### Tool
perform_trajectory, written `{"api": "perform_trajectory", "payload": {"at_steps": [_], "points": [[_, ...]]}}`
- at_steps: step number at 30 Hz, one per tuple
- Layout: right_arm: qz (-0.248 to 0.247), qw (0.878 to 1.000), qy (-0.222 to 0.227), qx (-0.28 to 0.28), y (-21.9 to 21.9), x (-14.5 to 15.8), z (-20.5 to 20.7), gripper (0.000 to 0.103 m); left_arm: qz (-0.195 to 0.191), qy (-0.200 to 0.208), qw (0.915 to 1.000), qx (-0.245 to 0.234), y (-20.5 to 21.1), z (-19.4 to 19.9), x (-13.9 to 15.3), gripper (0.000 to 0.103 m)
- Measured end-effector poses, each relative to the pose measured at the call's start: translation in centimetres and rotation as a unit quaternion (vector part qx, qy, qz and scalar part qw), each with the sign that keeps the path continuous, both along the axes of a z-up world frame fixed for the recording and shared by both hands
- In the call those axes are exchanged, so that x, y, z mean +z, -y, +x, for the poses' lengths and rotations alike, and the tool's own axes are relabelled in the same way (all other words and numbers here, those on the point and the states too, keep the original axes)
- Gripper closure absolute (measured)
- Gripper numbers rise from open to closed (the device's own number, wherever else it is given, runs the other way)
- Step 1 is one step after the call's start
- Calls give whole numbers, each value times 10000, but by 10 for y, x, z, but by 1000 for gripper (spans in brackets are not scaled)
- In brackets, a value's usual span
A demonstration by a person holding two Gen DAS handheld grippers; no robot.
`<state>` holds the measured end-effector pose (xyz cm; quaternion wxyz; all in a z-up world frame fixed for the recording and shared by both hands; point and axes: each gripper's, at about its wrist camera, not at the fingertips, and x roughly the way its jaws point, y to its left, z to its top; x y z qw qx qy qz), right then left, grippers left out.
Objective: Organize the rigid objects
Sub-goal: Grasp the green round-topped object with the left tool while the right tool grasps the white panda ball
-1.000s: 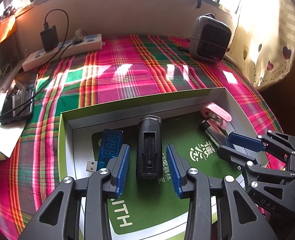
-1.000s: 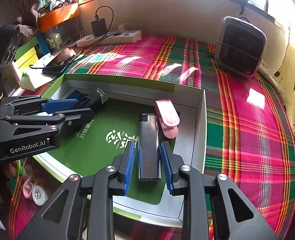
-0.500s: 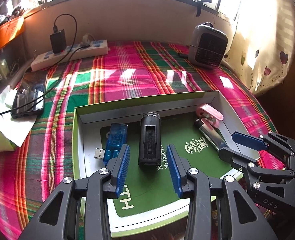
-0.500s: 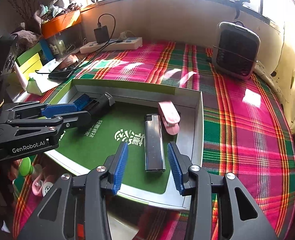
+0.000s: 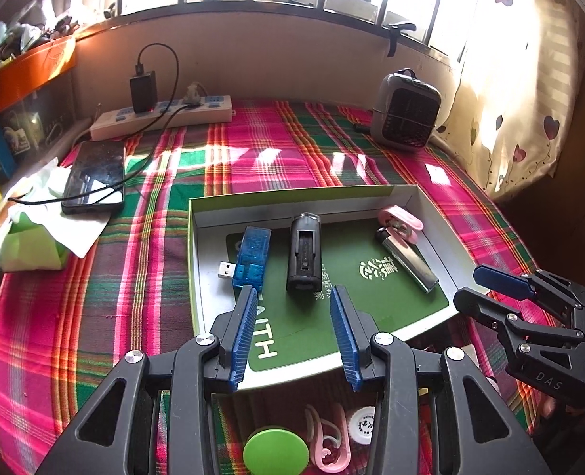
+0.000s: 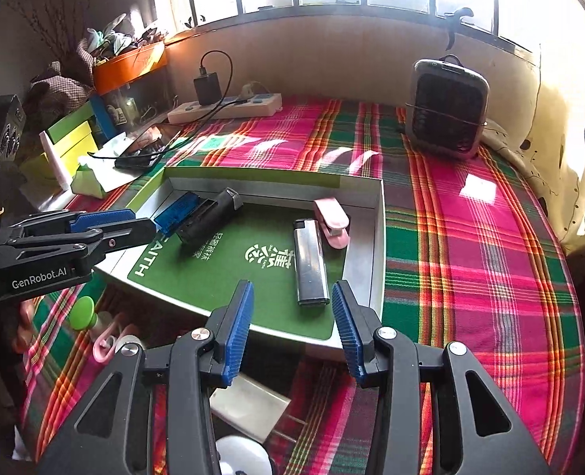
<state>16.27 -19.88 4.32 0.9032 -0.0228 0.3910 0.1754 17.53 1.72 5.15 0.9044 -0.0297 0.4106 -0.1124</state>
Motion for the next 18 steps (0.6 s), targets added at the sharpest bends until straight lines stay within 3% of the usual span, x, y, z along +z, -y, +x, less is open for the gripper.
{"api": "perform_trajectory", "payload": {"at_steps": [18], "points": [[242, 9997, -22, -47, 16, -4, -56, 55, -341, -9, 9984, 452, -36, -54, -13, 64]]}}
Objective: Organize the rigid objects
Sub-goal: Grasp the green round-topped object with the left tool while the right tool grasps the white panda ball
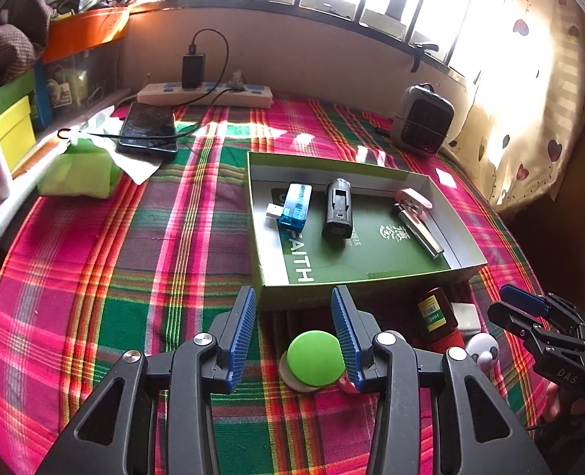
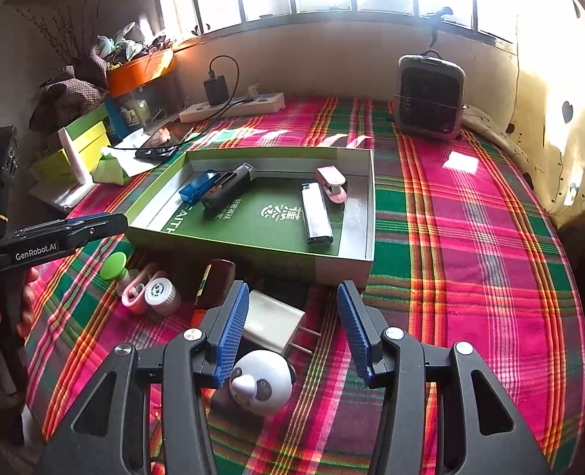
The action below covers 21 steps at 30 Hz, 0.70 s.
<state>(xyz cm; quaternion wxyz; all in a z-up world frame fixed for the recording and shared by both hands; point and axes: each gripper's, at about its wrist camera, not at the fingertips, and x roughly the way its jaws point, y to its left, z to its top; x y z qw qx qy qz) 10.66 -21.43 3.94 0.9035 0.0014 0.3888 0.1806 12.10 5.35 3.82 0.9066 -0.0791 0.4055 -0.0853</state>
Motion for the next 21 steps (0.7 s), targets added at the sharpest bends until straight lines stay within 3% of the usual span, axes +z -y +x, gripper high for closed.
{"api": "perform_trajectory", "payload": {"at_steps": [21], "points": [[-75, 9994, -331, 6, -6, -25, -27, 53, -244, -111, 9996, -72, -5, -24, -15, 64]]}}
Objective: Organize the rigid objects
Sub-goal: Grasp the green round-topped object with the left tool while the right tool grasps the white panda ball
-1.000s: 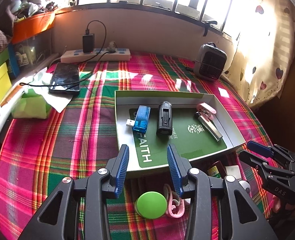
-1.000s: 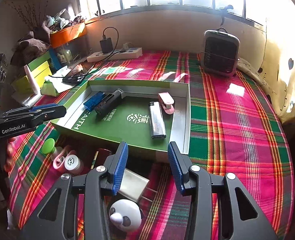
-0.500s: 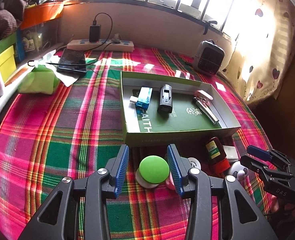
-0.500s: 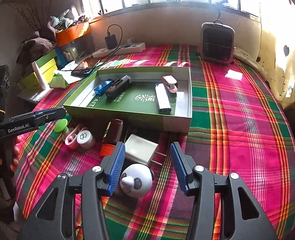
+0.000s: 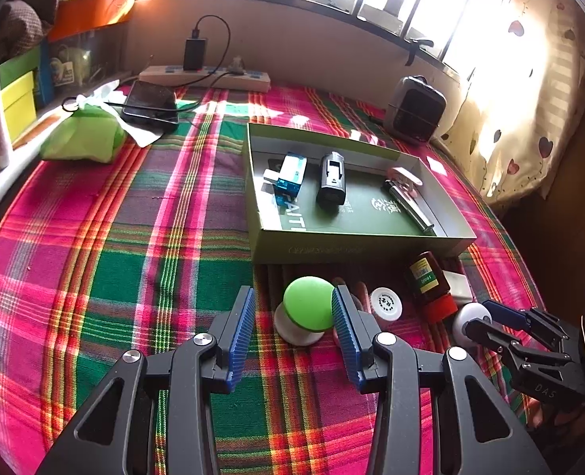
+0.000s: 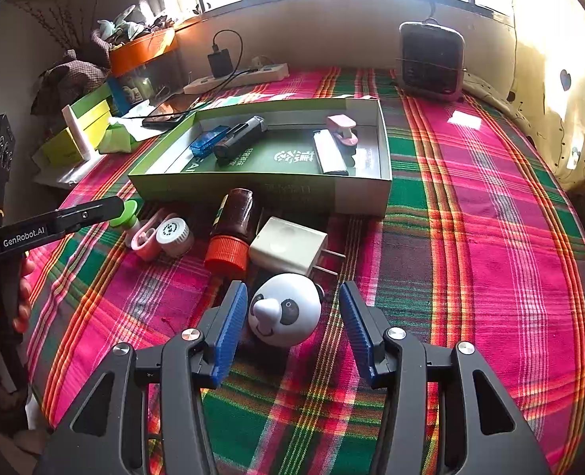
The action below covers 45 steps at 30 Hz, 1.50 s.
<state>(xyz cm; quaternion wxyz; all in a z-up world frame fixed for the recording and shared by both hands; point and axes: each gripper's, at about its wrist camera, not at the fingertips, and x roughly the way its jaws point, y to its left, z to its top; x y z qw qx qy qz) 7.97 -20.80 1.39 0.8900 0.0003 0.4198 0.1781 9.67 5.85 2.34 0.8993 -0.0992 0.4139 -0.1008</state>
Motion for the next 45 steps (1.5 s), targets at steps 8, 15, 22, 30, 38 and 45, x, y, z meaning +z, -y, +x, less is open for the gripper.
{"api": "perform_trajectory", "payload": {"at_steps": [8, 15, 22, 30, 38, 45], "points": [[-93, 9999, -112, -45, -5, -6, 3, 53, -70, -36, 9999, -120, 3, -3, -1, 64], [-121, 9998, -145, -74, -6, -8, 3, 53, -69, -101, 9997, -221, 8, -1, -5, 64], [-79, 9998, -148, -70, -5, -7, 3, 54, -19, -172, 9994, -301, 14, 2, -10, 64], [-24, 9999, -143, -29, -5, -8, 1, 68, 39, -171, 9996, -225, 14, 6, -11, 64], [-13, 9999, -137, -11, -4, -7, 0, 71, 44, -121, 9998, -171, 12, 6, -11, 64], [-13, 9999, -138, 2, -5, -7, -1, 71, 4, -35, 9999, -148, 11, 4, -7, 70]]}}
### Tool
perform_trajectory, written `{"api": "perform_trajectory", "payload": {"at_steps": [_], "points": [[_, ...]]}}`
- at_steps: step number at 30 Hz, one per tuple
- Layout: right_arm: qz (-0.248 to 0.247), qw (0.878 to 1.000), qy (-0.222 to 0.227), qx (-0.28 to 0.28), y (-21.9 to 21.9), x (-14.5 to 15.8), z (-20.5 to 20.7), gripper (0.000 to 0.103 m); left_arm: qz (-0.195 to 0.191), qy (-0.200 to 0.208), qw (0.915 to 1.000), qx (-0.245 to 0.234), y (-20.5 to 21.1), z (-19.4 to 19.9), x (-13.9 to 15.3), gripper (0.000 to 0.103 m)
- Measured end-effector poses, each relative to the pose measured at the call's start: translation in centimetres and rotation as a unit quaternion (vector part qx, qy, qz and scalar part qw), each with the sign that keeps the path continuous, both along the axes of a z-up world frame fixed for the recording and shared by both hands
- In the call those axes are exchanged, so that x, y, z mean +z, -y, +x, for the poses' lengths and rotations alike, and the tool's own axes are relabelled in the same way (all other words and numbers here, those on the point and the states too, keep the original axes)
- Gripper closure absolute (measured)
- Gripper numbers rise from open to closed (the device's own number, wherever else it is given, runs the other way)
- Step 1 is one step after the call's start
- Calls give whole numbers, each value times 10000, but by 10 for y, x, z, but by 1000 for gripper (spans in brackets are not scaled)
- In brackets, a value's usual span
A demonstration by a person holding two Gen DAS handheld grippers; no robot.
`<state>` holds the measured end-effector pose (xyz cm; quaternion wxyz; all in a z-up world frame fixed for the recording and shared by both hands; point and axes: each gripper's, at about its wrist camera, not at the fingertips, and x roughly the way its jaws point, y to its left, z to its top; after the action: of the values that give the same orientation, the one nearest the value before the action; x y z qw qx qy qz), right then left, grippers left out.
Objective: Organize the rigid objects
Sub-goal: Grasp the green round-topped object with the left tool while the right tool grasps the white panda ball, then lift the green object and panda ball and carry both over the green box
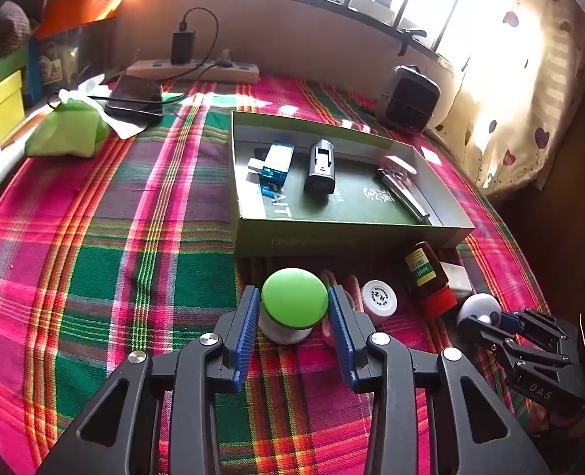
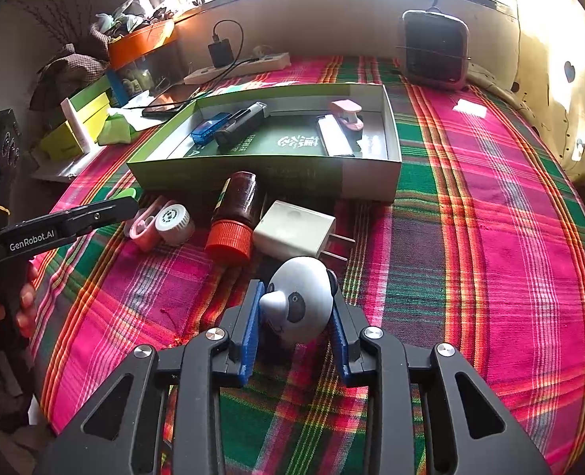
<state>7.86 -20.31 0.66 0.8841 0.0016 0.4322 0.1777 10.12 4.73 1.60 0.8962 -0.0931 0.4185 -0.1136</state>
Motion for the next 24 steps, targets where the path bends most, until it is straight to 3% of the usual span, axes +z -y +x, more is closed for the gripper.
{"api": "perform_trajectory", "payload": {"at_steps": [24], "points": [[14, 10000, 11, 28, -1, 1, -3, 71, -30, 77, 9999, 146, -9, -6, 5, 71]]}}
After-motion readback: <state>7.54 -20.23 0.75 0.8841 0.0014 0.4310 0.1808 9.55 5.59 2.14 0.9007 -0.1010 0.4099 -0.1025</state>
